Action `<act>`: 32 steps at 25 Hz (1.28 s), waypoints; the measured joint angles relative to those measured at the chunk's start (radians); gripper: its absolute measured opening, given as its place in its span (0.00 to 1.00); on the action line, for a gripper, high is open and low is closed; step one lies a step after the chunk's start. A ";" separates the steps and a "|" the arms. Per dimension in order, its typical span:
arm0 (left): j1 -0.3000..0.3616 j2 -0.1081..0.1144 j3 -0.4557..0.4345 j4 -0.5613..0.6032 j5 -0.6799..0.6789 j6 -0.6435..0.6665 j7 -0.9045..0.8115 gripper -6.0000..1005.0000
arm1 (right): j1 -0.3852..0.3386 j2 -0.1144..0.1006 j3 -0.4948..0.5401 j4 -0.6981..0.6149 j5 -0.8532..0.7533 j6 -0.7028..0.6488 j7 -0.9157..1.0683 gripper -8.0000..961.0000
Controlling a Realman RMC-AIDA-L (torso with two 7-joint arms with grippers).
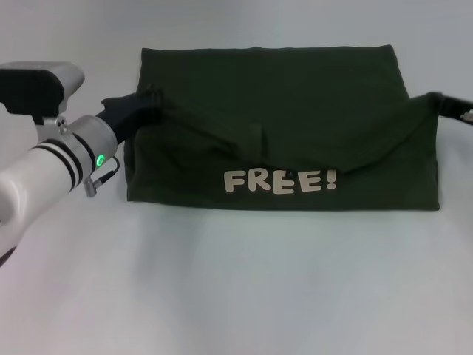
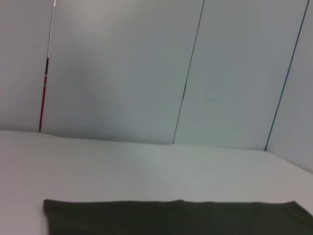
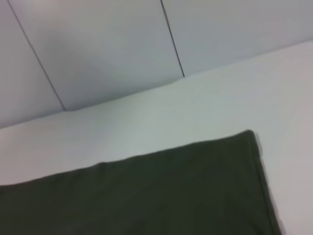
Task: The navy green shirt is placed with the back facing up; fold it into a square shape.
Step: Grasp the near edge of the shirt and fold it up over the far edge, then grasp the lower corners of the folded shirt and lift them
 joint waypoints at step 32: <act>0.232 -0.002 0.009 0.195 0.007 0.405 -0.288 0.54 | -0.109 -0.043 -0.165 -0.084 0.024 -0.280 0.179 0.62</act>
